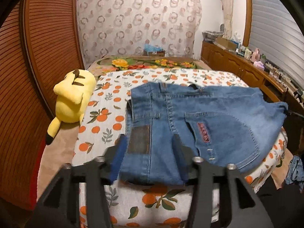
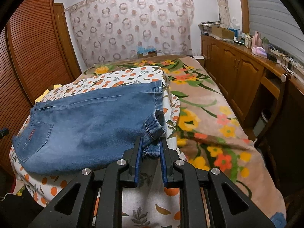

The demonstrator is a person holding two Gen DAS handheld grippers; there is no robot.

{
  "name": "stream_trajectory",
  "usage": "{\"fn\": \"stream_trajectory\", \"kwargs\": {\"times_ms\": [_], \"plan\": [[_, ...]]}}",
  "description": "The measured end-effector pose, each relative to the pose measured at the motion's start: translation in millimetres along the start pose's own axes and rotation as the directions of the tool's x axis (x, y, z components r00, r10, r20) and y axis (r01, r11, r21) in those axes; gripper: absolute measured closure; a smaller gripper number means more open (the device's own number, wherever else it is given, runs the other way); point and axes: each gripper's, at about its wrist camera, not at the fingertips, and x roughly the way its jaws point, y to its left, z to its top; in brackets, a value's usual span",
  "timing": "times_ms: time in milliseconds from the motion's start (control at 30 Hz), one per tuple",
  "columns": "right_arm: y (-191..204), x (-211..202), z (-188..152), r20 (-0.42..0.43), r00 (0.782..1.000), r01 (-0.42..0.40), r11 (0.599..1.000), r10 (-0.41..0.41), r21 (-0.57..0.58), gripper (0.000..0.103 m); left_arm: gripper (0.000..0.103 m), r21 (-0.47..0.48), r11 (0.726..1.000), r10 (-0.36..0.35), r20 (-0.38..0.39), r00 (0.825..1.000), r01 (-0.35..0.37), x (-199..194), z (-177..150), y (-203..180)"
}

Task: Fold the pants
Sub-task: 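Open both tools to release the jeans onto the bed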

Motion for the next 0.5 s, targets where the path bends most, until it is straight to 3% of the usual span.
{"fn": "stream_trajectory", "kwargs": {"times_ms": [100, 233, 500], "plan": [[-2, -3, -9, 0.010, 1.000, 0.001, 1.000, -0.001, -0.005, 0.084, 0.028, -0.002, 1.000, -0.017, 0.004, 1.000, 0.017, 1, 4, -2], [-4, -5, -16, 0.016, 1.000, -0.004, 1.000, 0.004, -0.003, 0.080, 0.024, 0.014, 0.999, -0.047, -0.010, 0.999, 0.047, 12, 8, -14], [0, -17, -25, 0.038, 0.999, -0.039, 0.999, 0.039, 0.002, 0.063, 0.024, 0.060, 0.991, -0.117, 0.002, 0.993, 0.116, 31, 18, -52]]}}
